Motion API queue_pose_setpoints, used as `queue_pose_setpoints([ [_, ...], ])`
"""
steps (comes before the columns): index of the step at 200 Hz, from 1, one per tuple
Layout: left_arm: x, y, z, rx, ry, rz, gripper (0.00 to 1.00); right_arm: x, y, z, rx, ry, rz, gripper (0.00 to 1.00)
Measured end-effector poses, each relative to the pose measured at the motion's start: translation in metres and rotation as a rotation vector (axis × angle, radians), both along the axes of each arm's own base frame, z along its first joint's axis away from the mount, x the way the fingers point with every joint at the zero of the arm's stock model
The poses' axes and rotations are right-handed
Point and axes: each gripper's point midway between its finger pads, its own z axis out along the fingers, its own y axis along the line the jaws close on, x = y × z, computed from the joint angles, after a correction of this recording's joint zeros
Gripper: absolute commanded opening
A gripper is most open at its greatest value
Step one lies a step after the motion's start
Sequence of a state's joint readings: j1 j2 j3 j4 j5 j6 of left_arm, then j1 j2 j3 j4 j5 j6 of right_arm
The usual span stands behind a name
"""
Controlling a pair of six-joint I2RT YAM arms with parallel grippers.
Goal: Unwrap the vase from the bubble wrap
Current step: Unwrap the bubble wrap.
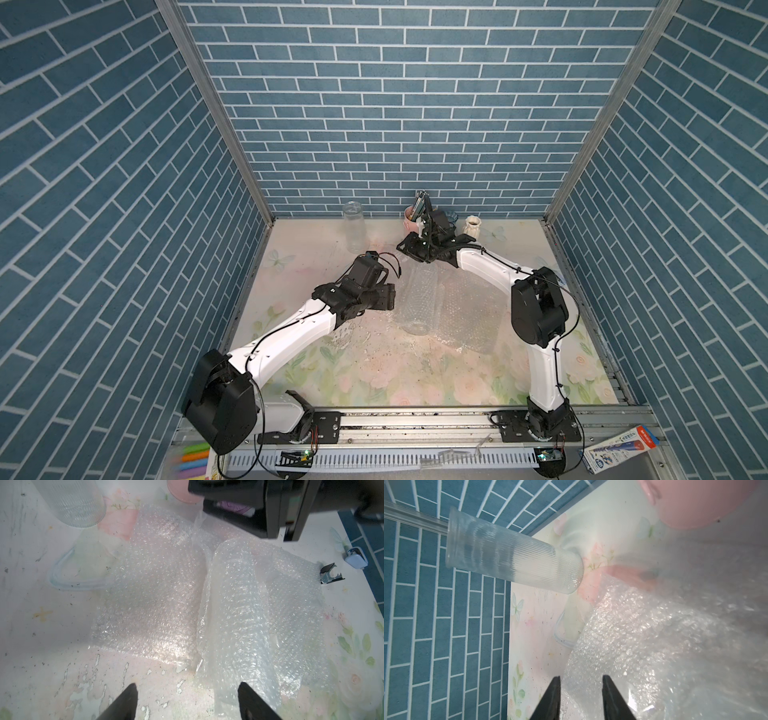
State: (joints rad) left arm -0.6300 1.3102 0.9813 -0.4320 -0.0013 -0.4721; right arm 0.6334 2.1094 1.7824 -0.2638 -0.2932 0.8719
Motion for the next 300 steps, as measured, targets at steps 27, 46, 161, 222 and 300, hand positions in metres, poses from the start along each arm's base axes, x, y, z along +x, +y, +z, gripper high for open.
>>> queue_pose_setpoints([
  [27, -0.006, 0.002, 0.001, -0.016, 0.006, 0.002, 0.78, 0.003, -0.001, 0.021, -0.038, -0.035, 0.022, 0.52],
  [46, -0.009, 0.002, 0.002, -0.028, 0.007, 0.001, 0.78, 0.001, -0.005, 0.029, -0.064, -0.055, 0.032, 0.52],
  [161, -0.02, -0.003, -0.029, -0.022, 0.105, -0.024, 0.78, -0.074, -0.027, -0.023, -0.075, 0.059, 0.026, 0.42],
  [222, -0.019, -0.004, -0.037, -0.01, 0.123, -0.024, 0.78, -0.088, -0.03, -0.056, -0.076, 0.105, 0.007, 0.41],
  [300, -0.014, -0.008, -0.04, -0.005, 0.129, -0.024, 0.78, -0.099, -0.069, -0.052, -0.109, 0.085, -0.053, 0.4],
])
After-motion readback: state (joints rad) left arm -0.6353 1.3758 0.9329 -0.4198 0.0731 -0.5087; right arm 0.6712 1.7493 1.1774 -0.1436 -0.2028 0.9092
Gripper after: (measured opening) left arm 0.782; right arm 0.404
